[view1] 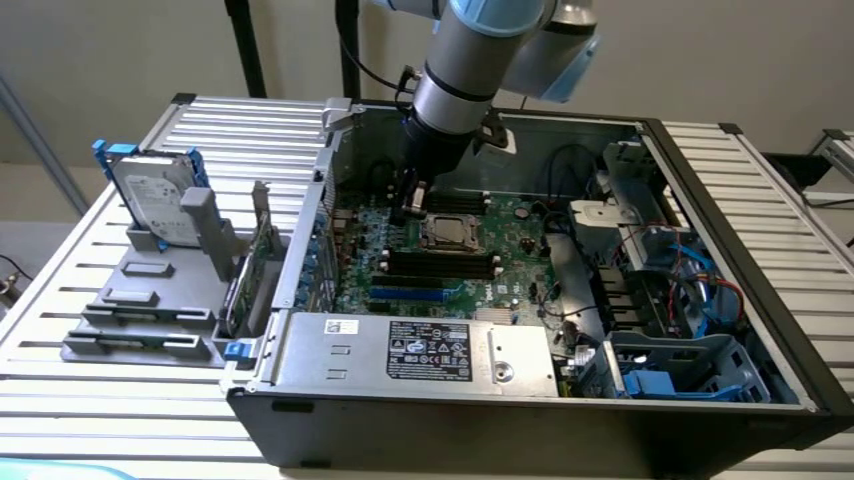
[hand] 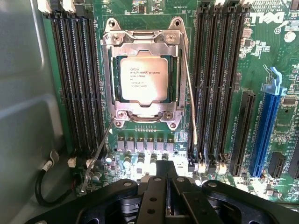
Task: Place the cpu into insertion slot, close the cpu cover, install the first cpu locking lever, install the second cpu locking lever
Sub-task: 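Install the first cpu locking lever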
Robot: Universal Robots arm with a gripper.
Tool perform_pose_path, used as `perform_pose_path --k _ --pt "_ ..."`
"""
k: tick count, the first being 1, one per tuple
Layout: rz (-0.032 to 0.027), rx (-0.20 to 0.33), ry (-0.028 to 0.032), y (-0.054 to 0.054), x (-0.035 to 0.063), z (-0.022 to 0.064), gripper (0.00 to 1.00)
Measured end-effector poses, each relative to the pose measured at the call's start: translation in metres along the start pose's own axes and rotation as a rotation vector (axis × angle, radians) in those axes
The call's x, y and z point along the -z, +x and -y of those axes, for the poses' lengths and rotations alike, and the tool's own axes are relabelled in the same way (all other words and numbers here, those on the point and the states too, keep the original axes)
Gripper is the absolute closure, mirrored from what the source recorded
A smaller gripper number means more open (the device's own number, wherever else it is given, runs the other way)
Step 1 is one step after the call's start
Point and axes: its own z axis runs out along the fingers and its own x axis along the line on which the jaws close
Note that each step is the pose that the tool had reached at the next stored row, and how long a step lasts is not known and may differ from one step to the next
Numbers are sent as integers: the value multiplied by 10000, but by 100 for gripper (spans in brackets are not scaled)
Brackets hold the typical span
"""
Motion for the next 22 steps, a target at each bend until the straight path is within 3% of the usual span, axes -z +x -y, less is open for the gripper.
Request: perform_pose_path --k 11,15,17,22 --pt "-5 -4 14 -20 7 10 89" --pt "-47 -74 54 -50 35 26 89" --pt "-102 -157 70 -53 48 31 89" --pt "-361 -462 102 -54 74 39 89"
